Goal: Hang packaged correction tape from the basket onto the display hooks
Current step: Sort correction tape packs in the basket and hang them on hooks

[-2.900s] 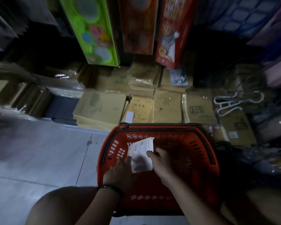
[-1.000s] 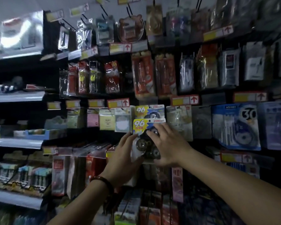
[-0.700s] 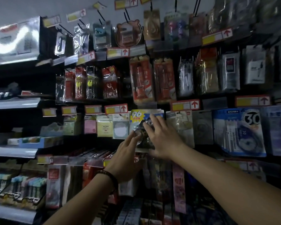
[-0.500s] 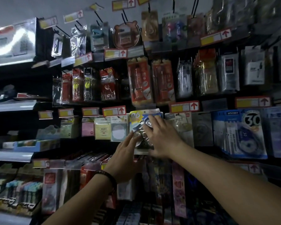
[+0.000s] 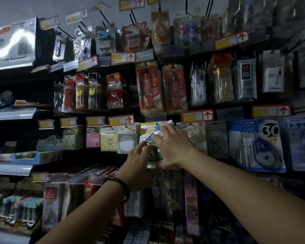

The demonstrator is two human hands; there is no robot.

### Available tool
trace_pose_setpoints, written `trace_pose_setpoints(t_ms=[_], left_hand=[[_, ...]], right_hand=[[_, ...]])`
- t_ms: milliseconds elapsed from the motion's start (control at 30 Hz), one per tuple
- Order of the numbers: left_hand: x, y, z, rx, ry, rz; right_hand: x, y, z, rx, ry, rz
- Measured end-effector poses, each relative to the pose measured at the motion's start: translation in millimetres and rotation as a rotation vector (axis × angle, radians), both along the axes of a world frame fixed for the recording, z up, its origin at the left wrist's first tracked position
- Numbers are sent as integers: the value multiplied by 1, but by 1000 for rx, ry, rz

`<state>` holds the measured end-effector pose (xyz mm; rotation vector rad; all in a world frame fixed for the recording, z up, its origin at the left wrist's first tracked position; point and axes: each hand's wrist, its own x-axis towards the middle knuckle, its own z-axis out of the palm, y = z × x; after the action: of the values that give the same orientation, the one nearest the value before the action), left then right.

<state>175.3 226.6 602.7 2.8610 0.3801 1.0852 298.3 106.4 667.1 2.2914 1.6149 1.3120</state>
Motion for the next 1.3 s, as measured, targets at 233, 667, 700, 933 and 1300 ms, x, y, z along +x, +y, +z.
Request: trace_pose_setpoints(t_ms=[233,667,700,933,1300], left_hand=[[4,-2,4,-27,32,10],[13,-12,7,256,80,117],[17,-11,6,290,89,136],[33,-7,-8,309,143,192],[37,-8,-11,336,120,202]], right_hand=[[-2,-14,-4,-40,-9,2],[64,-79,-61,146,74,37],[73,-82,-64,127,70,15],[109,-82,-68,43,112,-63],[123,-47,-48,48,223,-92]])
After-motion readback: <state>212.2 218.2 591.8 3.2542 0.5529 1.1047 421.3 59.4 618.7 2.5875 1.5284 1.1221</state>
